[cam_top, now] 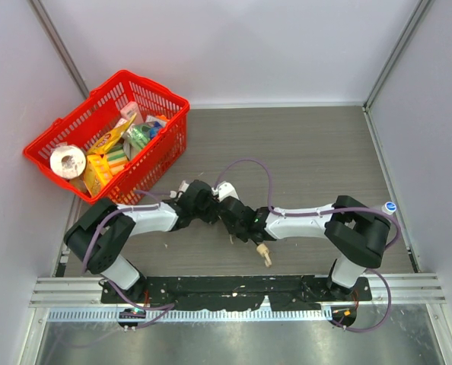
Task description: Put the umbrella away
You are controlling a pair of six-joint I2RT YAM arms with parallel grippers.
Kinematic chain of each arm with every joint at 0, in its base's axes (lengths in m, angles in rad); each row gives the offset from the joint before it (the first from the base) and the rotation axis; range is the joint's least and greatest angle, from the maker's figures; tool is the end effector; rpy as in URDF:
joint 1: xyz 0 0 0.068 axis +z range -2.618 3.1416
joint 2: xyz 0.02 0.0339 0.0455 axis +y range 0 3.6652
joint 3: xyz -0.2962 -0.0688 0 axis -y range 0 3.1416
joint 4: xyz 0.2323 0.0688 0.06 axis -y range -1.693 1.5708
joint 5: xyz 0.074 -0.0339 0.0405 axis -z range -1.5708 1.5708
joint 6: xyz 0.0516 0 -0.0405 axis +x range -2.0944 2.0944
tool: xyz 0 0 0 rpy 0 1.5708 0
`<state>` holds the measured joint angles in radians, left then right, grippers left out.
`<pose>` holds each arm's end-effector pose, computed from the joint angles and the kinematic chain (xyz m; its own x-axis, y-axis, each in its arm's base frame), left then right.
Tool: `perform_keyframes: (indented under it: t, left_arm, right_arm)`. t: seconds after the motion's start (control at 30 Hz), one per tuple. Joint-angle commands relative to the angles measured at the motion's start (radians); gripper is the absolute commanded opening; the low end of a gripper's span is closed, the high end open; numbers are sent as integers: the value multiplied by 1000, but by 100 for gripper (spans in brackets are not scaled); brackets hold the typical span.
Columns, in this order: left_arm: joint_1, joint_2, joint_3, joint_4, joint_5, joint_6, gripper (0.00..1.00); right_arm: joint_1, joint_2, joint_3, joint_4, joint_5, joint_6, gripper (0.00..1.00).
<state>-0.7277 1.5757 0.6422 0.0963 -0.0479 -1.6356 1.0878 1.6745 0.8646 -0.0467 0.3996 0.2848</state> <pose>0.2196 -0.1923 0.1654 -0.6032 -0.7976 0.0079 -0.5949 0.4433 -0.6704 0.1729 0.2864 0.1894 -0.5328 -0.4586 -0.7112 -0.5708 0.8152 -0.0981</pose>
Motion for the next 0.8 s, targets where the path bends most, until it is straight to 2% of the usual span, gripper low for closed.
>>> perform_keyframes:
  t: [0.0,0.03,0.07,0.1,0.13,0.2,0.3,0.47,0.67,0.77]
  left_arm:
    - [-45,50,-44,-185,22,34,7]
    - [-45,44,-52,-178,8,51,17]
    - [-45,34,-56,-178,-10,69,37]
    - [-45,23,-65,-167,-29,85,50]
    - [-45,11,-73,-159,-46,103,60]
    - [-45,-17,-76,-149,-81,150,71]
    - [-47,-58,-67,-171,-160,229,77]
    - [-49,-77,-52,-185,-188,301,78]
    - [-49,15,-41,-132,-139,303,75]
    - [-49,53,-58,-74,-150,304,65]
  right_arm:
    - [-3,25,-9,85,69,-186,1]
    - [-12,21,-33,100,8,-191,1]
    - [-35,1,-47,111,-22,-193,1]
    - [-49,-10,-74,132,-115,-196,1]
    - [-77,-31,-88,142,-143,-194,1]
    - [-141,-68,-130,172,-301,-184,1]
    - [-236,-119,-197,273,-595,-127,1]
    - [-373,-104,-211,378,-931,-30,1]
    - [-437,-35,-213,508,-1108,57,1]
    - [-463,-4,-211,535,-1159,79,1]
